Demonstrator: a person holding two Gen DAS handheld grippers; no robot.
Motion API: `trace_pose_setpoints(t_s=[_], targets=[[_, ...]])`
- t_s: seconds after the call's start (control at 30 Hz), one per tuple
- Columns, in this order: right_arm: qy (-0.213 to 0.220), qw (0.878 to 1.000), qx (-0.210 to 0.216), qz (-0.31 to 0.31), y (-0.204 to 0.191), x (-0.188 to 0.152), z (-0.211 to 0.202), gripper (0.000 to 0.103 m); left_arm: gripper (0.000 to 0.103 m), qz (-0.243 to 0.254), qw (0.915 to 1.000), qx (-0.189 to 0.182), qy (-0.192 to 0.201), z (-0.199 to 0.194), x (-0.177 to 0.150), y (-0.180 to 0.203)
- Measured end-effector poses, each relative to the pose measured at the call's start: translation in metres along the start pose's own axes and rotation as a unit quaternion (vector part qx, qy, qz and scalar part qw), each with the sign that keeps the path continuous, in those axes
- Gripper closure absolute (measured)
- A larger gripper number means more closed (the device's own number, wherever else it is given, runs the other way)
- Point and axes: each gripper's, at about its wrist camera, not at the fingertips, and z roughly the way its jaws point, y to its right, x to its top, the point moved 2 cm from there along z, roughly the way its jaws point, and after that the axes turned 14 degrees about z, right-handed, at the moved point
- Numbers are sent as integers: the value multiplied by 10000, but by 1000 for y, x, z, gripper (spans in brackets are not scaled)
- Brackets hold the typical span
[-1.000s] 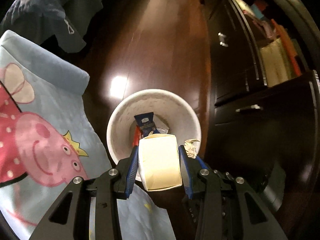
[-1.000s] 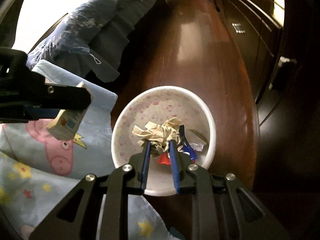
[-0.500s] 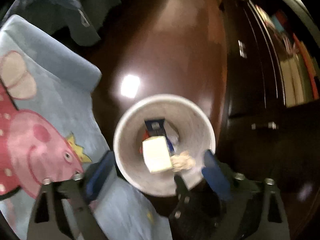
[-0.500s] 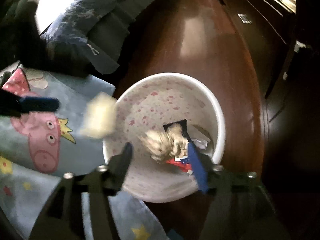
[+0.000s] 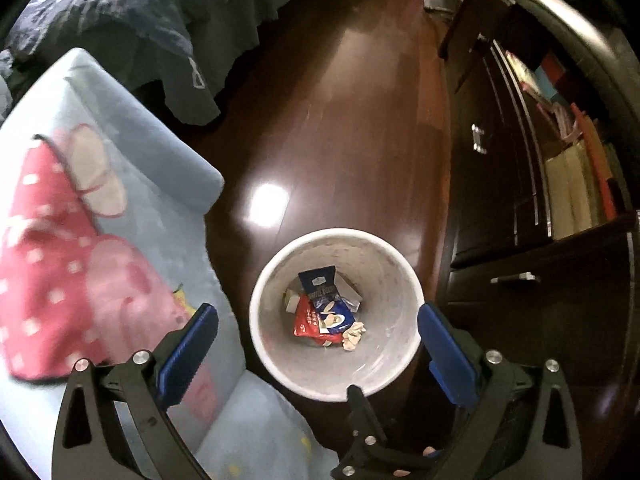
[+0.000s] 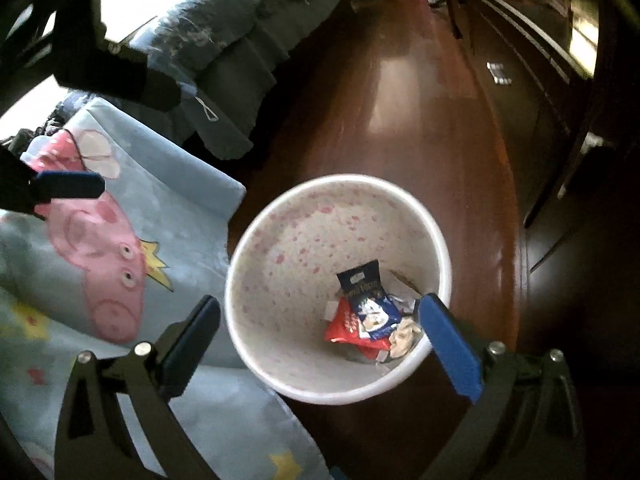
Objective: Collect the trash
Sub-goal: 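Move both tools back over the table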
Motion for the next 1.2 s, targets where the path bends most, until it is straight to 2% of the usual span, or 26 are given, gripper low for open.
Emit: trace_pose_setpoints(t_s=[0.13,0.37,0.57,0.7,0.87,0.97,1.2], targets=[[239,9995,29,-203,-20,6,-36,3,5,203,9991,141,345,-46,-14,-2],[642,9941,58,-871,-76,9,-108,3,4,200,9904,214,1352,-148,-54,-22],[998,9848,164,-1411,-125,1,-162,3,4,-30,9799,301,1970,-217,-106,-66],[1086,9760,402,-1842,-165,-19,-192,3,4,-315,9712,624,2276,-251,-149,-110],[980,9667,788,-2228,-210,-47,-203,3,4,-750,9616,1190,2357,-279,-207,-171],[821,9616,962,-2434,-239,-66,-199,3,4,-1174,9540,1214,2476,-284,-241,-208],[223,9468,1228,-2965,-301,-122,-178,3,4,-1742,9562,1225,2010,-252,-307,-269]])
